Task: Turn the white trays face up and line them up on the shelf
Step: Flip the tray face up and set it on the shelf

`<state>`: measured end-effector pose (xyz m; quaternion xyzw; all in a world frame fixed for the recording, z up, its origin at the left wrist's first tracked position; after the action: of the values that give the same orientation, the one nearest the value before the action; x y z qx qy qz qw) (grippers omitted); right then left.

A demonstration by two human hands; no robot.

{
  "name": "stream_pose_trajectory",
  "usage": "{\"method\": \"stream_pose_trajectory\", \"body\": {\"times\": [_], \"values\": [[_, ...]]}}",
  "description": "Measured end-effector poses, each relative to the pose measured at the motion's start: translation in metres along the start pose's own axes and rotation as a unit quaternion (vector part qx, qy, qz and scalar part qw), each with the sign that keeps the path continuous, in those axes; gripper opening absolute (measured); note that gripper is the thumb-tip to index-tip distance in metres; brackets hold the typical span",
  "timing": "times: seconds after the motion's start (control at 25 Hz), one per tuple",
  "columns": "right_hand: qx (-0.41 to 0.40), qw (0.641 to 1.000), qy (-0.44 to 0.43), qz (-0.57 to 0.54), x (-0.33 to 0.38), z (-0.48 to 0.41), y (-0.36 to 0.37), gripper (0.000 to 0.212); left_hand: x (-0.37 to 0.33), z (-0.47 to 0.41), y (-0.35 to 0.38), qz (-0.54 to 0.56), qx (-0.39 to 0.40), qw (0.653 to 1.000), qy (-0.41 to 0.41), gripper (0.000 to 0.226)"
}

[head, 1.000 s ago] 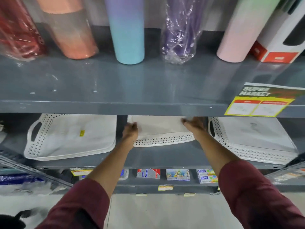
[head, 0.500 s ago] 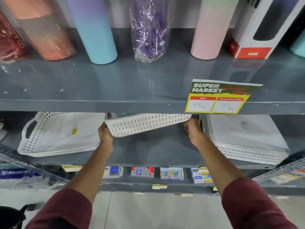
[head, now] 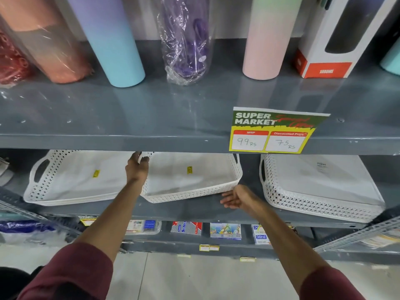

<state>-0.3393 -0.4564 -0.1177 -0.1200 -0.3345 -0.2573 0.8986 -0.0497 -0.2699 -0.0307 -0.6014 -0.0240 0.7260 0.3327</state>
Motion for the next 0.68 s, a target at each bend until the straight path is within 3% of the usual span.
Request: {"method": "stream_pose_trajectory", "body": {"times": [0.16, 0.24, 0.32, 0.44, 0.48, 0.56, 0.64, 0.68], "values": [[0.053, 0.991, -0.019, 0.118, 0.005, 0.036, -0.002, 0.036, -0.028, 0.019, 0.014, -0.123, -0.098, 0.983, 0.097, 0.033], [0.037, 0.989, -0.085, 0.116, 0.016, 0.062, -0.028, 0.033, -0.048, 0.039, 0.047, -0.117, -0.076, 0.982, 0.131, 0.028], [-0.054, 0.981, -0.181, 0.045, 0.029, 0.091, -0.083, 0.03, -0.067, 0.063, 0.097, -0.068, 0.016, 0.981, 0.183, 0.026], [-0.31, 0.905, -0.291, -0.009, 0.024, 0.138, -0.204, 0.027, -0.086, 0.104, 0.186, -0.083, 0.14, 0.961, 0.224, 0.028], [-0.402, 0.874, -0.271, 0.02, 0.012, 0.146, -0.245, 0.028, -0.09, 0.12, 0.215, -0.076, 0.18, 0.956, 0.22, 0.028], [-0.516, 0.838, -0.13, 0.118, -0.024, 0.141, -0.317, 0.045, -0.09, 0.15, 0.272, -0.058, 0.28, 0.945, 0.159, 0.033], [-0.504, 0.847, 0.031, 0.167, -0.064, 0.118, -0.364, 0.072, -0.079, 0.171, 0.32, -0.095, 0.342, 0.93, 0.091, 0.044], [-0.458, 0.87, 0.066, 0.171, -0.073, 0.1, -0.372, 0.08, -0.073, 0.171, 0.335, -0.11, 0.347, 0.93, 0.056, 0.042]]}}
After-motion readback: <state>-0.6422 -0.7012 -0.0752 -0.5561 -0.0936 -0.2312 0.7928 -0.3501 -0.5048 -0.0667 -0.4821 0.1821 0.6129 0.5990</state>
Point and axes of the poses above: each hand's wrist, its own z-axis away from the middle knuckle, its own y-axis out of the palm, x = y × z, the point moved 6 cm from there along -z, towards the middle knuckle, and after that the axes turned 8 degrees about x, right-handed, at the moved point
